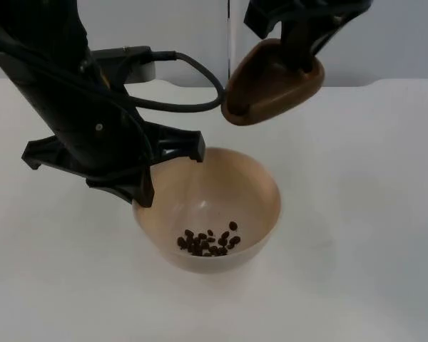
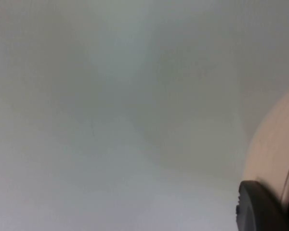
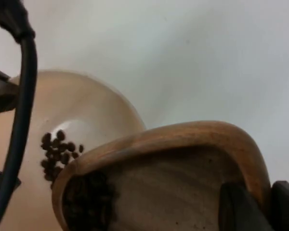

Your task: Pick up the bowl with the left hand and pour the coffee beans from the cup into the bowl with the right hand.

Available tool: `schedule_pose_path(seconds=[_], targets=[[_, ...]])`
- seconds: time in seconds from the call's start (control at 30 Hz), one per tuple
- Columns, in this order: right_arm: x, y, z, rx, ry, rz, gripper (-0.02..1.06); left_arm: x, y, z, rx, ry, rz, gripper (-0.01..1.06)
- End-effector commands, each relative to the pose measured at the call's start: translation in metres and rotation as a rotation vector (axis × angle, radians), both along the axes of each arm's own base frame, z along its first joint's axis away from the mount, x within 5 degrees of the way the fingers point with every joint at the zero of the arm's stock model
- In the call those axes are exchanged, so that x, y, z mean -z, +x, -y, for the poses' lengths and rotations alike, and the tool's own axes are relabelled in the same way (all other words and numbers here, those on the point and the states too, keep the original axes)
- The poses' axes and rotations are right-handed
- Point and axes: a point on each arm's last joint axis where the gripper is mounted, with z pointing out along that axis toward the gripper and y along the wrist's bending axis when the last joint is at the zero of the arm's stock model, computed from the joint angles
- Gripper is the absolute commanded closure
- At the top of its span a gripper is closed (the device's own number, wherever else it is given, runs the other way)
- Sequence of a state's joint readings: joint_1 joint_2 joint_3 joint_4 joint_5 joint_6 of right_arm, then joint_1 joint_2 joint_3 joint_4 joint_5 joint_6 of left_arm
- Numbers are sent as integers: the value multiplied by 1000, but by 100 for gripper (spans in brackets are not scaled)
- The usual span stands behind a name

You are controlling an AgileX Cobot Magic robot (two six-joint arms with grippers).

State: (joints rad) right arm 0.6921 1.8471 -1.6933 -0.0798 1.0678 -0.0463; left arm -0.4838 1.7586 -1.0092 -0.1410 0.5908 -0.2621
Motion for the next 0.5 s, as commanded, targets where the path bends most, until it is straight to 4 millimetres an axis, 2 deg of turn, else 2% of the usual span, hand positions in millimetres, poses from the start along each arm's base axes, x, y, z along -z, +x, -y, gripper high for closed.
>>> schedule_pose_path(seconds=[0.0,0.47], targets=[[-9,6,8,6,46,14,104,-2,0,2,-6,-10,8,105],[-8,24,35,94,62,-6,104,-4,4,3,-9,-28,54,105]])
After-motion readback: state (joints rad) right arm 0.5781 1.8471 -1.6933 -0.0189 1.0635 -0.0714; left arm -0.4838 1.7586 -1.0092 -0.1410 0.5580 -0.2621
